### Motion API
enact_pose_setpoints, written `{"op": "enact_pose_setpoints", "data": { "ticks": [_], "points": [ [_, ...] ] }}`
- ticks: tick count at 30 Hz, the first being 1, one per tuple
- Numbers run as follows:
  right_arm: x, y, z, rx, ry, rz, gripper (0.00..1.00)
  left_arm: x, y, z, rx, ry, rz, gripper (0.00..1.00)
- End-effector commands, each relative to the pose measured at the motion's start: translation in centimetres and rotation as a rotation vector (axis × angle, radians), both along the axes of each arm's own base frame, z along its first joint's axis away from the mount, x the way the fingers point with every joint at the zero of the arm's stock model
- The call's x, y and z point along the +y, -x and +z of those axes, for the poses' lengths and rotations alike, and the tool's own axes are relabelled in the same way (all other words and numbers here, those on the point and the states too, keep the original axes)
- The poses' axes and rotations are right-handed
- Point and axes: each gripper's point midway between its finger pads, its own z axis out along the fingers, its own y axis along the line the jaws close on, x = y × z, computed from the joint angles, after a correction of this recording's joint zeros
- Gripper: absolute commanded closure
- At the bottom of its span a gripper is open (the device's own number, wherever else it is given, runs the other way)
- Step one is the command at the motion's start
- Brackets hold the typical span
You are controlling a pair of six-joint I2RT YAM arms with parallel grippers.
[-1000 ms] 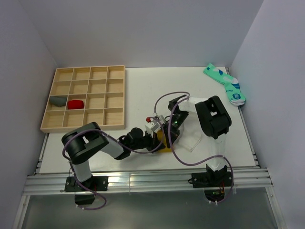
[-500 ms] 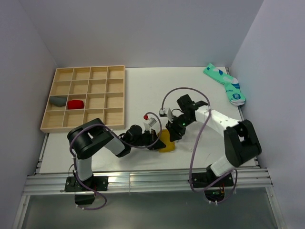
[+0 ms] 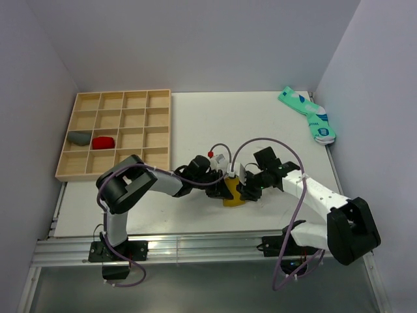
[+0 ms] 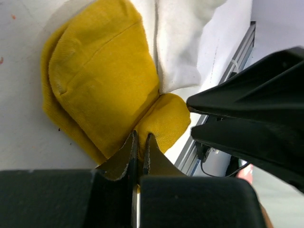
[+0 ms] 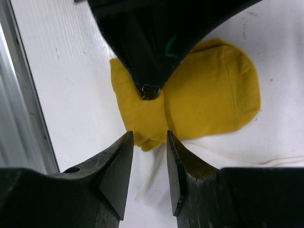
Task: Roll the socks
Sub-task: Roll the sock at the center of the board.
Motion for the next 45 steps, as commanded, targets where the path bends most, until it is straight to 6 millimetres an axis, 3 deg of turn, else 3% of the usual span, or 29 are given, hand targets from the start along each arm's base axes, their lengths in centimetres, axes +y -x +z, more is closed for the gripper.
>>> {"op": "enact_pose_setpoints", "data": {
  "ticks": [1, 5, 15, 22, 31, 36, 39, 43, 44, 45],
  "points": [
    [0.1, -1.1, 0.1, -0.132, -0.008, 0.054, 0.59, 4.8, 3.4, -6.5, 0.203, -0.317, -0.004, 1.00],
    [-0.3, -0.6, -0.8, -0.165, 0.002, 0.064, 0.59, 4.6, 3.5, -5.8, 0.243, -0.310, -0.019, 1.00],
    [0.3, 0.3, 0.1, -0.301, -0.037, 0.099, 0.52, 4.0, 3.1, -5.9, 0.300, -0.303, -0.026, 1.00],
    [0.7, 2.5, 0.4, -0.238, -0.041, 0.172, 0.50, 3.6, 3.0, -6.0, 0.315, -0.301, -0.022, 1.00],
    [1.9, 3.9, -2.3, -0.251, 0.021, 0.216, 0.50, 3.2, 2.9, -6.2, 0.331, -0.277, -0.026, 1.00],
    [1.5, 3.1, -4.0, -0.231, 0.088, 0.186, 0.54, 3.0, 2.7, -6.0, 0.330, -0.267, -0.027, 0.99],
    [1.4, 2.9, -4.5, -0.227, 0.099, 0.172, 0.56, 3.3, 2.6, -6.1, 0.333, -0.266, -0.018, 0.92],
    [1.6, 2.7, -4.5, -0.211, 0.096, 0.157, 0.71, 3.6, 2.4, -5.9, 0.337, -0.255, 0.004, 0.79],
    [1.5, 2.7, -4.4, -0.208, 0.095, 0.152, 0.83, 3.8, 2.0, -5.8, 0.327, -0.250, 0.019, 0.77],
    [1.4, 2.8, -4.4, -0.201, 0.096, 0.154, 0.85, 4.1, 2.2, -5.9, 0.330, -0.251, 0.026, 0.75]
  ]
}}
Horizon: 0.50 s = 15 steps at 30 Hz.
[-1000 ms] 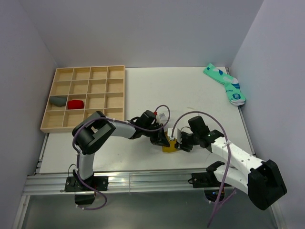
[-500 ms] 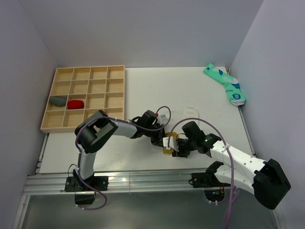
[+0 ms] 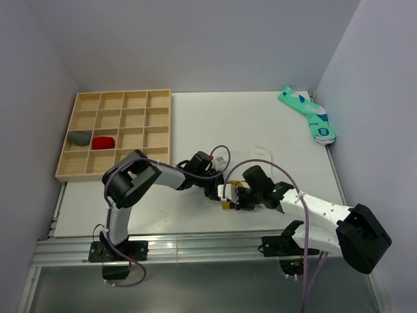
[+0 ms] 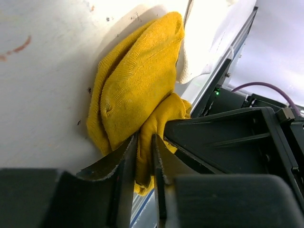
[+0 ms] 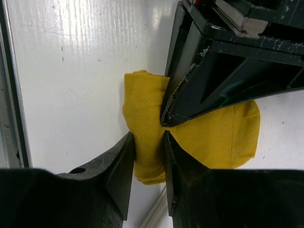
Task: Roll the socks
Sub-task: Roll the sock at the center of the board.
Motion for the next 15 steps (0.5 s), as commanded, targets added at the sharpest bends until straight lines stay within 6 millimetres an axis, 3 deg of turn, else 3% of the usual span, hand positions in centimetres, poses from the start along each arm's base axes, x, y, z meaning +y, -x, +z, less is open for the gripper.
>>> {"op": "enact_pose_setpoints", "data": {
  "ticks": [1, 7, 15],
  "points": [
    [-0.8, 0.3, -0.8, 0.042, 0.040, -0.031, 0.86, 3.7, 1.2, -4.9, 0.050, -0.186, 0.059, 0.74],
    [-1.5, 1.2, -0.2, 0.124, 0.043, -0.026, 0.91, 4.9, 0.6, -4.9, 0.034, -0.197, 0.130, 0.74],
    [-1.9, 2.3, -0.1, 0.318, 0.054, 0.011, 0.91, 7.1, 0.9, -5.7, 0.008, -0.256, 0.215, 0.85]
  ]
}}
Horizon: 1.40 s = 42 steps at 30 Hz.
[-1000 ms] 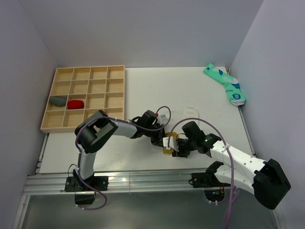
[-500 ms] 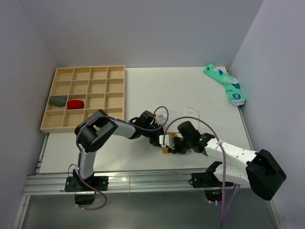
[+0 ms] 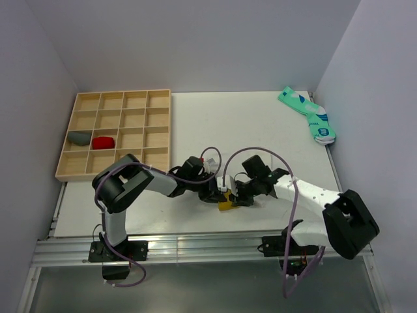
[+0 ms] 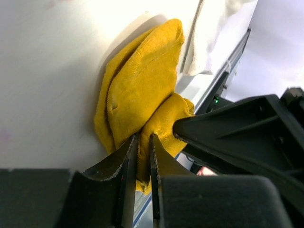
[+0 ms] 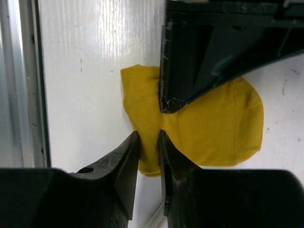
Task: Roll the socks
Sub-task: Roll the sock at the center of the board.
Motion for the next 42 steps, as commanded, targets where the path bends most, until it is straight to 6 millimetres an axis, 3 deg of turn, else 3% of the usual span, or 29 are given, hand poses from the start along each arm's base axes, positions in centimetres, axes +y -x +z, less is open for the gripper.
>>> {"op": "enact_pose_setpoints", "data": {
  "ticks": [1, 4, 12, 21, 28, 31, 36, 38, 39, 42],
  "points": [
    [-2.2, 2.1, -0.4, 0.189, 0.088, -0.001, 0.91, 5.2, 0.5, -4.9, 0.015, -0.245, 0.127, 0.86],
    [-2.5, 1.8, -0.3, 0.283, 0.089, -0.005, 0.91, 5.6, 0.9, -4.5, 0.008, -0.237, 0.151, 0.86],
    [-2.5, 1.5, -0.9, 0.399, 0.121, -0.009, 0.91, 5.6, 0.9, -3.5, -0.057, -0.203, 0.193, 0.63],
    [-2.3, 0.7, -1.0, 0.493, 0.166, -0.033, 0.92, 6.1, -0.7, -2.1, -0.218, -0.205, 0.242, 0.56],
    [-1.7, -0.8, -1.8, 0.561, 0.213, -0.078, 0.91, 6.8, -2.2, 0.7, -0.425, -0.206, 0.303, 0.54],
    [-1.3, -1.5, -1.6, 0.572, 0.207, -0.092, 0.91, 6.1, -1.5, 2.0, -0.505, -0.175, 0.253, 0.53],
    [-0.4, -2.5, -1.7, 0.603, 0.203, -0.130, 0.91, 5.7, -1.9, 4.5, -0.729, -0.130, 0.253, 0.48],
    [-0.2, -2.7, -1.7, 0.614, 0.202, -0.139, 0.91, 6.0, -1.7, 4.7, -0.791, -0.124, 0.238, 0.46],
    [-0.1, -3.0, -1.6, 0.615, 0.201, -0.141, 0.91, 5.5, -2.0, 6.0, -0.827, -0.074, 0.251, 0.46],
    [0.2, -3.3, -1.9, 0.632, 0.209, -0.159, 0.91, 5.1, -1.5, 7.2, -0.897, -0.005, 0.214, 0.45]
  ]
}}
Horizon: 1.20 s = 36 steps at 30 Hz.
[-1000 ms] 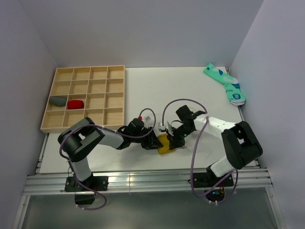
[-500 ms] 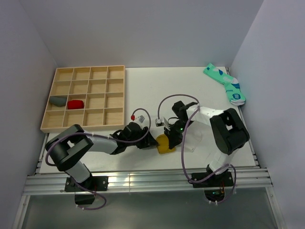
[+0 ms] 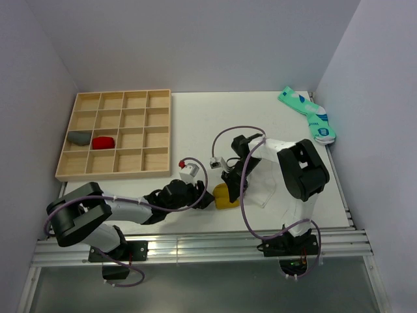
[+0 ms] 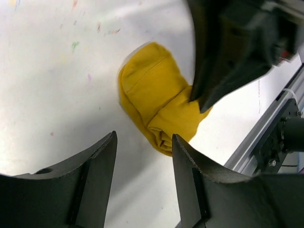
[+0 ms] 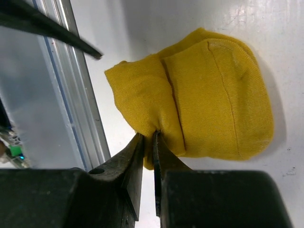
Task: Roll the socks
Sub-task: Roll the sock at the center of the board.
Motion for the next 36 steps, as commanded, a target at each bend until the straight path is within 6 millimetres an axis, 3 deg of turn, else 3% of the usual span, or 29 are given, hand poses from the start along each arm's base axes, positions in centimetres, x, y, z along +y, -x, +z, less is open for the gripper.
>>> {"op": "enact_pose_setpoints", "data": {
  "ticks": [1, 8, 15, 25, 36],
  "points": [
    [-0.6, -1.8, -1.9, -0.050, 0.071, -0.004, 0.91, -1.5, -1.0, 4.8, -0.224, 0.116, -0.056, 0.44],
    [-0.1, -2.5, -1.8, -0.038, 0.071, -0.031, 0.91, -4.8, -0.3, 6.5, -0.314, 0.134, -0.222, 0.44],
    [0.0, -2.9, -1.9, -0.036, 0.082, -0.051, 0.91, -6.9, 0.4, 3.9, -0.272, 0.110, -0.328, 0.45],
    [0.2, -3.4, -2.0, -0.031, 0.087, -0.075, 0.91, -6.5, 1.2, 1.9, -0.224, 0.093, -0.351, 0.46],
    [0.4, -3.8, -1.3, -0.058, 0.080, -0.086, 0.91, -5.5, 0.6, -1.2, -0.181, 0.010, -0.298, 0.48]
  ]
}}
